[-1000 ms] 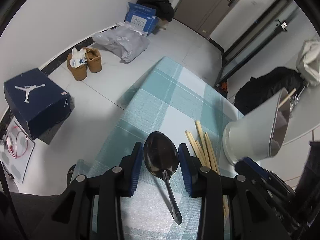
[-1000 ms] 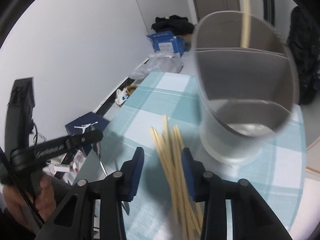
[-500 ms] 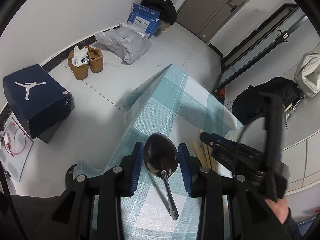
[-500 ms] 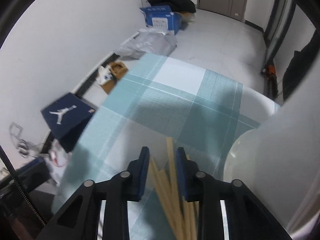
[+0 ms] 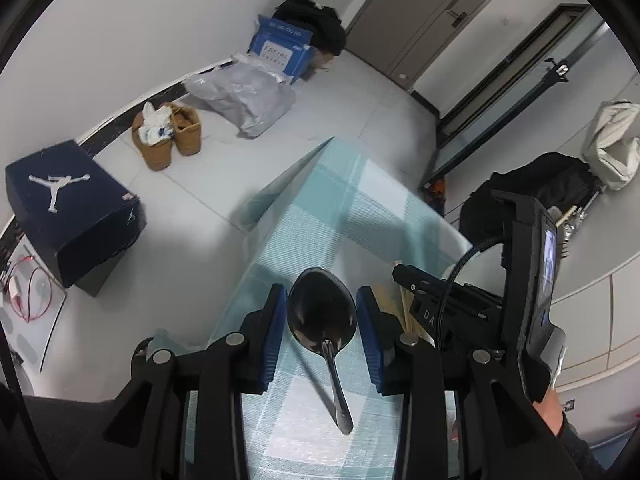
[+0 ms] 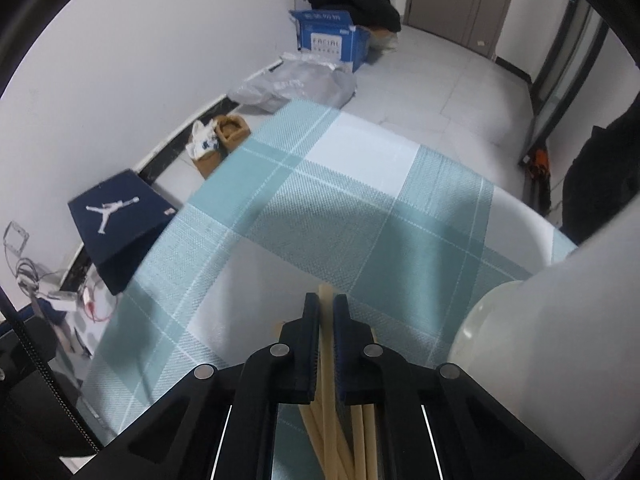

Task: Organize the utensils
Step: 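Grasp the bundle of chopsticks with the right gripper while the left gripper lifts the spoon, then lift the chopsticks toward the holder with the right gripper while the left gripper holds the spoon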

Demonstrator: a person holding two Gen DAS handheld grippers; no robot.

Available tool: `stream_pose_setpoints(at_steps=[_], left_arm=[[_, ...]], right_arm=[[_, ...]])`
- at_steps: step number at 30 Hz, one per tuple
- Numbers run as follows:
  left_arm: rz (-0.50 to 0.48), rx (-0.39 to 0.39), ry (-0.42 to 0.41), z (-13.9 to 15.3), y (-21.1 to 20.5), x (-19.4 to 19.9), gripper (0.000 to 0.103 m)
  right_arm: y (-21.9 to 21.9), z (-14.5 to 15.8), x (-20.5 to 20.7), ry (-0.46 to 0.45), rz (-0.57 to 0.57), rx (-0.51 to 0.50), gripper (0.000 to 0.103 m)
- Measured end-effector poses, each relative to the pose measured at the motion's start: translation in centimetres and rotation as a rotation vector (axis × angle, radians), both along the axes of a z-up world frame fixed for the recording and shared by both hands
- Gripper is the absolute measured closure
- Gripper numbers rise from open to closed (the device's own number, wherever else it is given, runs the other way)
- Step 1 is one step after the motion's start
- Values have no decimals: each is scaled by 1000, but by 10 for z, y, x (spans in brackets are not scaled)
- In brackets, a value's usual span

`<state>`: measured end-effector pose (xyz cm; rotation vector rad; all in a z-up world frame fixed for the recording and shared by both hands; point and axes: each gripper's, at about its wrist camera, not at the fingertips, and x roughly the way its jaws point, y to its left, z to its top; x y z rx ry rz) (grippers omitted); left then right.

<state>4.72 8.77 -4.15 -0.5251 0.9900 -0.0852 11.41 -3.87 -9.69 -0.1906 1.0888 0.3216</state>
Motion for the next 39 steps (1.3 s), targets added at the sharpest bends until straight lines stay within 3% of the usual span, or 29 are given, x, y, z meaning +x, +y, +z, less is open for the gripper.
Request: stream_pose_setpoints(at_steps=[10, 21, 32, 39], left_arm=[[-37, 44, -38, 10, -18, -2, 73], [-81, -7, -59, 19, -26, -10, 73], [-191, 48, -128, 46, -66, -24, 73], [-267, 44, -185, 80, -91, -31, 73]], right_arm=[[-41, 63, -46, -182, -50, 194, 97], [-109, 101, -109, -331, -166, 401, 97], [-142, 112, -146, -428, -197, 404, 98], [-164, 126, -161, -492, -221, 432, 98]])
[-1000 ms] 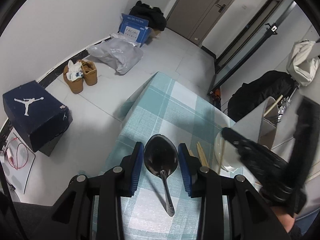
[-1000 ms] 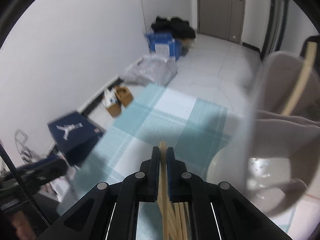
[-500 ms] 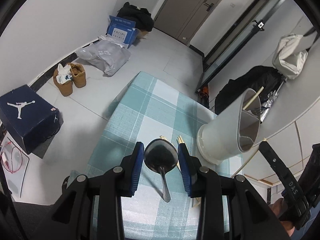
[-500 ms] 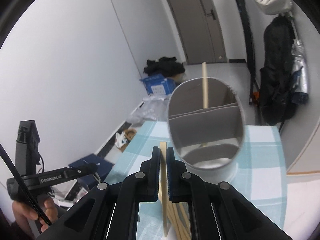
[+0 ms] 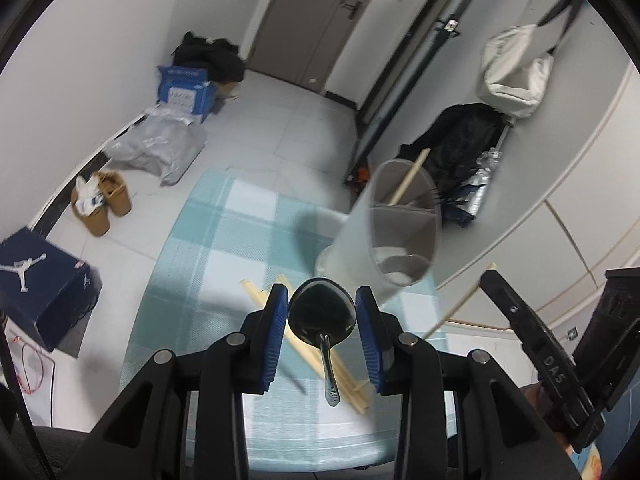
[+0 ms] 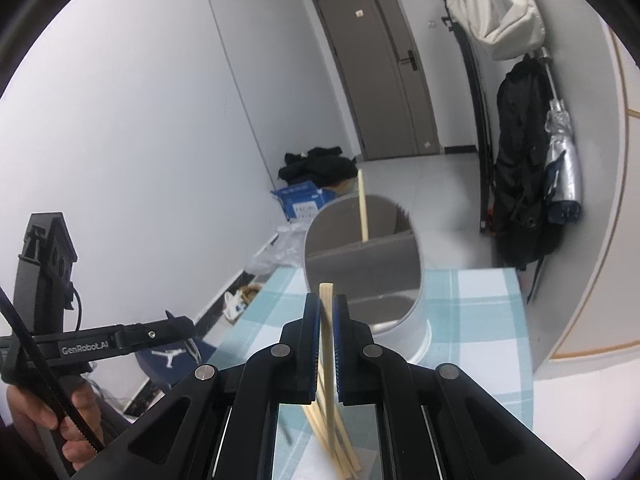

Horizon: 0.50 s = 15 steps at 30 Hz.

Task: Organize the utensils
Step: 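Lift the chopsticks toward the holder with the right gripper while the left gripper holds the spoon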

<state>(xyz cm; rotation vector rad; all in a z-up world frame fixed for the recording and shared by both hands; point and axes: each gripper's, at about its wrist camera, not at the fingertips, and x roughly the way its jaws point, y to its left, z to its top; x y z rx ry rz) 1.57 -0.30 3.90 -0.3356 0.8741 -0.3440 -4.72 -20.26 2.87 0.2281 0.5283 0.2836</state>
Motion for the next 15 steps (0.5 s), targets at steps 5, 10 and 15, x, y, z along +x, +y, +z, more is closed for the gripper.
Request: stream_pose_setpoints(at_steps=[5, 10, 15], left_arm=[[-39, -6, -35, 26, -16, 2, 73], [-62, -6, -90, 54, -29, 11, 73], [-49, -23, -132, 76, -33, 29, 73]], right_arm=[[-12, 16, -4, -36, -18, 27, 98], [-24, 39, -3, -85, -21, 34, 98], [-37, 66, 6, -141, -25, 43, 98]])
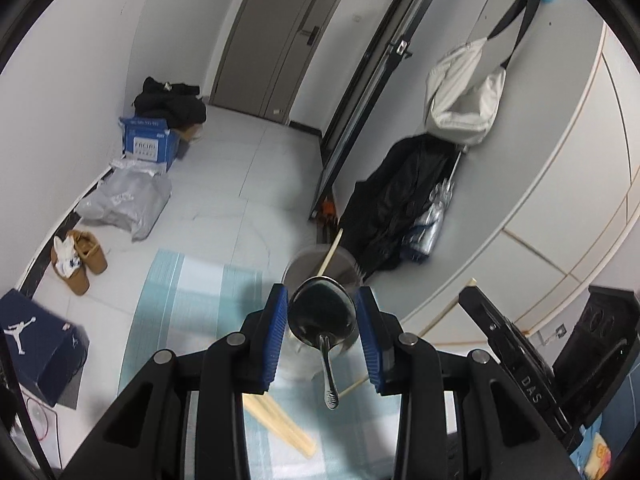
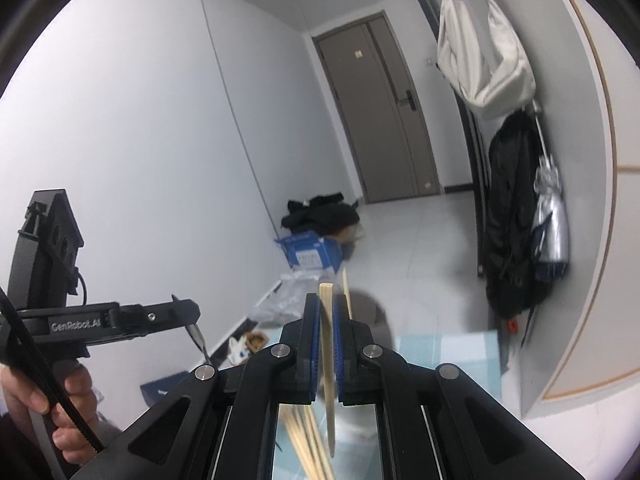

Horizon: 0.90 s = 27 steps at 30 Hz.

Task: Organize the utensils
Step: 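Lift the chopsticks toward the holder with the right gripper while the left gripper holds the spoon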

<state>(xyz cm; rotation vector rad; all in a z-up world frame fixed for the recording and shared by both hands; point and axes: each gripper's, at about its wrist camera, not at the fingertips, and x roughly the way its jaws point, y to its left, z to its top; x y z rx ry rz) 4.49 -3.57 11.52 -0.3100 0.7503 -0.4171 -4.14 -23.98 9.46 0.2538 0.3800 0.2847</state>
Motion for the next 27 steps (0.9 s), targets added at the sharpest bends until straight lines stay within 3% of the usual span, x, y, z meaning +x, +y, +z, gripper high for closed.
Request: stream_pose_setpoints(at_steps=[8, 14, 20, 27], left_arm=[[56, -7, -31, 19, -1, 39, 73], [58, 54, -73, 18, -10, 59, 73], [7, 138, -74, 10, -23, 82, 73], [-81, 234, -51, -2, -42, 101, 73]], right_arm=[[-17, 36, 33, -78, -20, 29, 98], [-21, 52, 62, -122, -15, 34, 98], [-17, 47, 87, -153, -8, 4, 98], [-18, 23, 116, -93, 8, 2, 98]])
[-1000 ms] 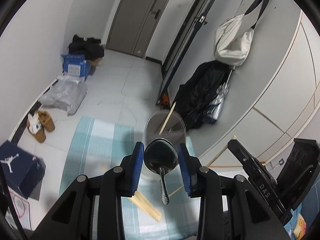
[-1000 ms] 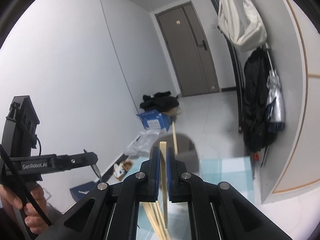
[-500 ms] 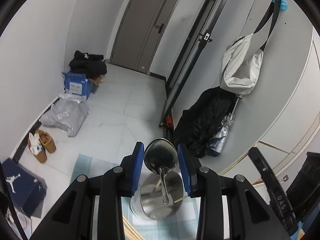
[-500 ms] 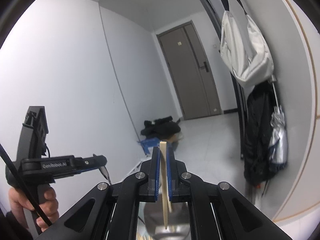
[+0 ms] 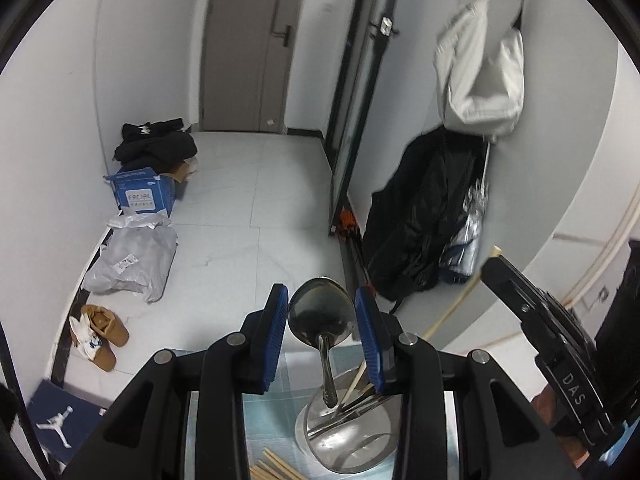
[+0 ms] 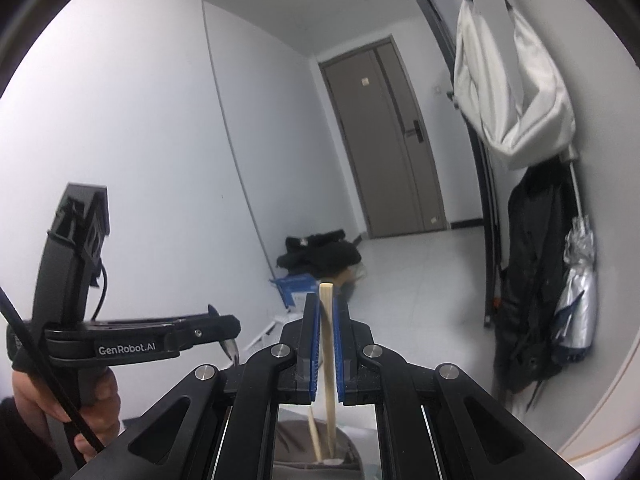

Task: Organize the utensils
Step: 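Lift the chopsticks toward the holder with the right gripper while the left gripper holds the spoon, then open the left gripper to drop the spoon into the holder while the right gripper releases its chopsticks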

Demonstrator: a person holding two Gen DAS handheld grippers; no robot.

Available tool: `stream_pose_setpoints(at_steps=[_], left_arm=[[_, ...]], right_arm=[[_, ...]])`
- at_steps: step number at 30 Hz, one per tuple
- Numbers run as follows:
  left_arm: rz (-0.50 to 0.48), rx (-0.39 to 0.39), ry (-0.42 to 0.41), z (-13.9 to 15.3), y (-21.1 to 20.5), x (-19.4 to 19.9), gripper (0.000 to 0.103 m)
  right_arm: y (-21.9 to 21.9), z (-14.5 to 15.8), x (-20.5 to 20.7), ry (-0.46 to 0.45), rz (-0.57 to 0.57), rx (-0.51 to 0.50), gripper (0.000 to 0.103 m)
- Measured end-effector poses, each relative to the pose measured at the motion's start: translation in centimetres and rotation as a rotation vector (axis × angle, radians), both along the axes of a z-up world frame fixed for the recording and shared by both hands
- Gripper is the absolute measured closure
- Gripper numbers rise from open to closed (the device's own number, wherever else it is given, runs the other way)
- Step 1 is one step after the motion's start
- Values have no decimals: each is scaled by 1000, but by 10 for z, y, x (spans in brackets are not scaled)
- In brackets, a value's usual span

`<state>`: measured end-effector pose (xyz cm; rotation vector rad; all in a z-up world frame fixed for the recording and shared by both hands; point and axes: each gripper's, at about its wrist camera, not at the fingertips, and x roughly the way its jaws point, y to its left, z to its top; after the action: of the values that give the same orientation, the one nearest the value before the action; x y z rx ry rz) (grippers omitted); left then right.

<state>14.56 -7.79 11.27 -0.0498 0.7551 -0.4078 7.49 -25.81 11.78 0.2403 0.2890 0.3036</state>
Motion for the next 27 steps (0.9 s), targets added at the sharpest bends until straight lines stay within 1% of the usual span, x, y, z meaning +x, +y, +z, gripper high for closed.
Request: stream_pose_setpoints(at_steps=[6, 10, 14, 16, 18, 19, 24, 26, 27], left_arm=[[-65, 76, 15, -9, -14, 1, 73], [-83, 121, 12, -12, -20, 0, 73], [-102, 160, 29, -19, -25, -2, 73], [-105, 164, 43, -23, -25, -2, 73], [-107, 165, 78, -29, -23, 1, 73], [-117, 160, 88, -31, -24, 2, 73], [-145, 152, 89, -34, -25, -3, 73], [-149, 156, 93, -34, -25, -4, 73], [-157, 145, 106, -35, -25, -2, 73]], right_arm=[[-4, -20, 12, 62, 38, 30, 98], [-2, -24, 10, 64, 55, 14, 98], [3, -34, 10, 93, 74, 3, 98], [5, -40, 11, 114, 97, -4, 98], [7, -46, 12, 129, 106, -10, 98], [7, -52, 14, 152, 111, -9, 98], [8, -70, 18, 235, 146, 0, 97], [8, -73, 18, 249, 154, -4, 94], [8, -74, 18, 256, 152, -8, 94]])
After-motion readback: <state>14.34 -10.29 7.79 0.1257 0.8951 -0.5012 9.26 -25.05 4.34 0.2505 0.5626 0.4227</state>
